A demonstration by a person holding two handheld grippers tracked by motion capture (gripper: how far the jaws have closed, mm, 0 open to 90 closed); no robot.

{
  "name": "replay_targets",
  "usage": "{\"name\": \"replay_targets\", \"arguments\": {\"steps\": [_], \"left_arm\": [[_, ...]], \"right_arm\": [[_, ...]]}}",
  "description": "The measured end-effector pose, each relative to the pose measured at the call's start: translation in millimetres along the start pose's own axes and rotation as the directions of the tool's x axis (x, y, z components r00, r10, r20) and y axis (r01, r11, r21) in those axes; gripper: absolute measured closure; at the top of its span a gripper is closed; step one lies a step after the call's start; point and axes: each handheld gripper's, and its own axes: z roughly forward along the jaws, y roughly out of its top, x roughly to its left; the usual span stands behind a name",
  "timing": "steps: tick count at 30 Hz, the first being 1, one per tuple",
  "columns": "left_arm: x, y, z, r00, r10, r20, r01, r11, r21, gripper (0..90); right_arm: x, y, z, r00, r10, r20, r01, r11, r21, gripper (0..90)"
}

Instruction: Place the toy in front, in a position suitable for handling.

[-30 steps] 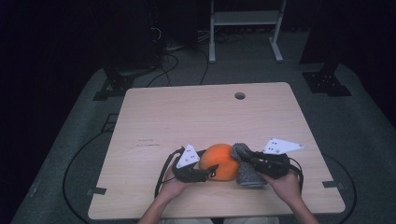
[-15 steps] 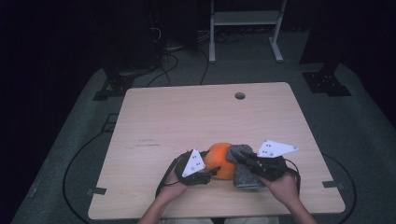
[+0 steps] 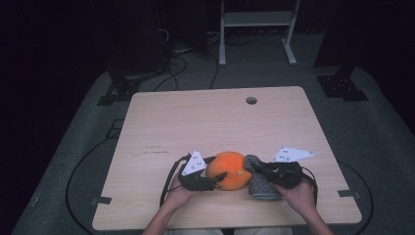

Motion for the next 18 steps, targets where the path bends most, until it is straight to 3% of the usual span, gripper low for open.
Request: {"name": "replay_targets", "arguments": {"steps": [3, 5, 6, 7, 8, 11, 13, 14, 16, 18], "left_arm": [[0.6, -1.0, -0.4, 0.9999, -0.012, 0.001, 0.012, 0.9999, -0.005, 31.1], [6.5, -2.5, -1.3, 0.9972, -0.075, 0.008, 0.075, 0.9971, 0.009, 19.0], [9.5, -4.3, -1.5, 0.9939, -0.108, 0.022, 0.108, 0.9941, 0.015, 16.5], [10.7, -5.9, -1.8, 0.9933, -0.112, 0.030, 0.112, 0.9937, 0.010, 18.8], [9.6, -5.9, -1.9, 0.9939, -0.106, 0.030, 0.106, 0.9944, 0.005, 24.6], [5.6, -2.4, -0.9, 0.9973, -0.070, 0.022, 0.070, 0.9975, 0.008, 28.7], [3.8, -0.9, -1.2, 0.9987, -0.045, 0.023, 0.045, 0.9990, 0.007, 29.0], [3.0, -0.1, -2.3, 0.9991, -0.032, 0.029, 0.032, 0.9995, 0.001, 28.4], [4.2, 0.0, -5.2, 0.9990, -0.041, 0.017, 0.041, 0.9991, -0.009, 21.6], [9.8, -2.5, -3.5, 0.9926, -0.121, 0.006, 0.121, 0.9918, 0.040, 6.0]], "right_arm": [[14.2, 8.6, 2.4, 0.9982, -0.058, -0.016, 0.058, 0.998, -0.024, 81.0], [19.2, 8.3, 8.0, 0.9960, -0.087, -0.020, 0.087, 0.996, -0.018, 81.0], [17.7, 6.8, 8.6, 0.9960, -0.082, -0.035, 0.082, 0.996, -0.022, 81.0], [14.5, 5.3, 7.8, 0.9965, -0.069, -0.046, 0.069, 0.997, -0.017, 81.0], [10.3, 3.4, 7.0, 0.9975, -0.055, -0.044, 0.055, 0.998, -0.010, 81.0], [-3.6, -3.0, 3.9, 1.0000, 0.002, -0.003, -0.001, 1.000, 0.023, 81.0], [-4.6, -1.5, 0.0, 0.9995, 0.025, -0.017, -0.025, 1.000, -0.008, 81.0], [-0.6, 1.5, -1.4, 0.9993, 0.014, -0.036, -0.016, 0.999, -0.031, 81.0], [11.1, 7.2, 0.5, 0.9981, -0.045, -0.043, 0.043, 0.999, -0.033, 81.0], [13.8, 5.9, 5.9, 0.9964, -0.075, -0.038, 0.075, 0.997, -0.016, 81.0]]}}
